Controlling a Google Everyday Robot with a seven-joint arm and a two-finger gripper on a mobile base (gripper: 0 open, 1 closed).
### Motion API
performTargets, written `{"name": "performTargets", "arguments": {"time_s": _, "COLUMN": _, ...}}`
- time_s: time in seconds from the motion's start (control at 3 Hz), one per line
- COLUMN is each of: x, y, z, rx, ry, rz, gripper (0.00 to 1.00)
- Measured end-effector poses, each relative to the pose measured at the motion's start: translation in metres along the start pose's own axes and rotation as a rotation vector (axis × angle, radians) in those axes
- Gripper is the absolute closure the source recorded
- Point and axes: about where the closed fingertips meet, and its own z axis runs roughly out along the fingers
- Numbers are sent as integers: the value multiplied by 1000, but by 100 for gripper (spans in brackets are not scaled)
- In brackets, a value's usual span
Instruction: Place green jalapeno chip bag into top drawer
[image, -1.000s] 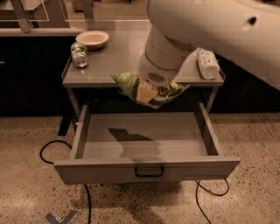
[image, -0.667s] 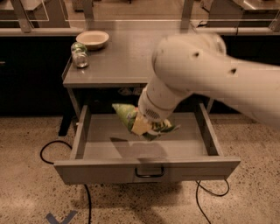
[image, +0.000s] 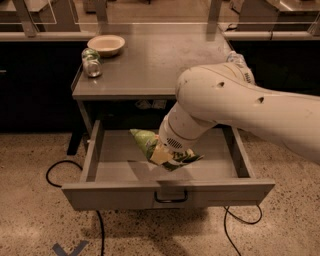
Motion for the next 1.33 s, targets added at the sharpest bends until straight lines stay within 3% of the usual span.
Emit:
{"name": "performTargets", "arguments": {"time_s": 0.33, "x": 17, "y": -21, "z": 20, "rx": -17, "ry": -26, "rz": 57, "gripper": 100}}
{"name": "performTargets", "arguments": {"time_s": 0.67, "x": 50, "y": -77, "z": 54, "rx": -2, "ry": -66, "rz": 159, "gripper": 100}}
{"name": "performTargets", "arguments": {"time_s": 1.0, "x": 81, "y": -114, "z": 92, "rx": -3, "ry": -81, "rz": 251, "gripper": 100}}
{"name": "performTargets", "arguments": {"time_s": 1.33, "x": 99, "y": -132, "z": 116, "rx": -16, "ry": -98, "rz": 308, "gripper": 100}}
